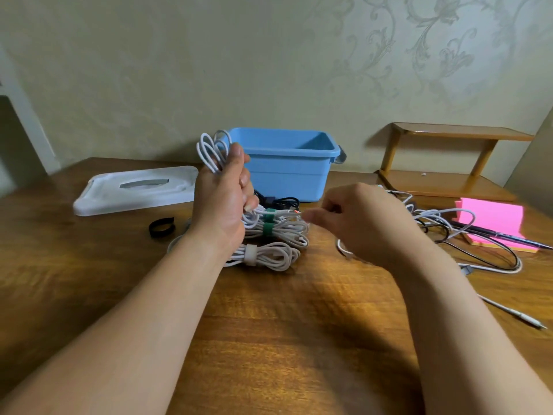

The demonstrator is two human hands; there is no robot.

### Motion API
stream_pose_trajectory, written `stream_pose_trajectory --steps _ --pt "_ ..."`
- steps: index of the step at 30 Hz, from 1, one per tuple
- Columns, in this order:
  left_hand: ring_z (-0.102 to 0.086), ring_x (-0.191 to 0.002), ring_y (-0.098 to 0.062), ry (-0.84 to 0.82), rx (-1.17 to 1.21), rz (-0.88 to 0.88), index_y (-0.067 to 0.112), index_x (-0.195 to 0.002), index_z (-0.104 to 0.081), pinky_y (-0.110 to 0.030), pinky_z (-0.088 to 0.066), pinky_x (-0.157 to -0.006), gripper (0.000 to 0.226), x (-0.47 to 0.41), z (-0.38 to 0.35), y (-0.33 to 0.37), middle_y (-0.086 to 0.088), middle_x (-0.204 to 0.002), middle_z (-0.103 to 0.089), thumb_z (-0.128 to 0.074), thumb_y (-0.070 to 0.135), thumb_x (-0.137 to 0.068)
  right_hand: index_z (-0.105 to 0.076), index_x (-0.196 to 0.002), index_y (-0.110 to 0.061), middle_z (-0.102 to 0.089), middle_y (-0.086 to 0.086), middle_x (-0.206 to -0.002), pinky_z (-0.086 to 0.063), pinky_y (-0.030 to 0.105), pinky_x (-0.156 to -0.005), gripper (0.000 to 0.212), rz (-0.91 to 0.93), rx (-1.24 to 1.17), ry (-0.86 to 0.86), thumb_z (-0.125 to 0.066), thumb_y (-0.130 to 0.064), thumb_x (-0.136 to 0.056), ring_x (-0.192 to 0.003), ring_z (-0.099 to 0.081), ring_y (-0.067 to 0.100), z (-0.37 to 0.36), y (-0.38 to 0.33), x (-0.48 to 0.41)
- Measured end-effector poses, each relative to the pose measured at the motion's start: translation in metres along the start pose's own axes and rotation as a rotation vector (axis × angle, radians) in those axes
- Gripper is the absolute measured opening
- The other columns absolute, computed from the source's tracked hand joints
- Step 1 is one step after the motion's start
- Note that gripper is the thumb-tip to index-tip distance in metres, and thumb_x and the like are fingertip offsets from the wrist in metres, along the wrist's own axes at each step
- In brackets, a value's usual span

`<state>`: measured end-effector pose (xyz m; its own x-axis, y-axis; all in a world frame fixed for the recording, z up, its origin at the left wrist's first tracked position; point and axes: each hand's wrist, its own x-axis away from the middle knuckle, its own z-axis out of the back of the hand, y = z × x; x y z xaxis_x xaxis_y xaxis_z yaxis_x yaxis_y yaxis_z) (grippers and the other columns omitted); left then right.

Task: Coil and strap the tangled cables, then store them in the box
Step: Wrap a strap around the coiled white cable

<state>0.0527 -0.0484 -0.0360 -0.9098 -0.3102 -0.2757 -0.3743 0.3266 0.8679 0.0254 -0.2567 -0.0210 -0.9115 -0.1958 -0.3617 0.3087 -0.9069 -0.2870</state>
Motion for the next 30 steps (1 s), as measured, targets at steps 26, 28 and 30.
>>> stream_pose_trajectory --steps 26,28,30 --pt "-0.069 -0.073 -0.013 -0.495 -0.417 -0.069 0.019 -0.103 -0.069 -0.025 -0.051 -0.068 0.013 0.024 -0.016 -0.006 0.000 -0.074 -0.072 -0.059 0.014 -0.109 -0.066 -0.122 -0.007 -0.073 0.010 -0.095 -0.054 0.032 -0.074 0.019 0.059 -1.471 0.066 -0.051 -0.008 -0.110 -0.085 -0.067 0.022 -0.009 -0.003 -0.014" --pt "-0.065 -0.071 -0.020 -0.395 -0.336 -0.053 0.016 -0.105 -0.065 -0.033 -0.050 -0.067 0.014 0.021 -0.016 -0.005 0.005 -0.064 -0.059 -0.053 0.011 -0.110 -0.068 -0.117 -0.009 -0.076 0.008 -0.094 -0.055 0.029 -0.078 0.013 0.027 -1.330 0.123 -0.058 -0.011 -0.108 -0.084 -0.070 0.019 -0.014 -0.002 -0.015" --pt "-0.054 -0.059 -0.014 -0.335 -0.257 -0.042 0.014 -0.105 -0.061 -0.032 -0.043 -0.059 0.010 0.018 -0.013 -0.005 0.011 -0.059 -0.049 -0.053 0.010 -0.109 -0.072 -0.104 -0.010 -0.078 0.003 -0.090 -0.054 0.028 -0.080 0.007 0.008 -1.196 0.161 -0.066 -0.014 -0.105 -0.083 -0.070 0.013 -0.017 -0.001 -0.015"
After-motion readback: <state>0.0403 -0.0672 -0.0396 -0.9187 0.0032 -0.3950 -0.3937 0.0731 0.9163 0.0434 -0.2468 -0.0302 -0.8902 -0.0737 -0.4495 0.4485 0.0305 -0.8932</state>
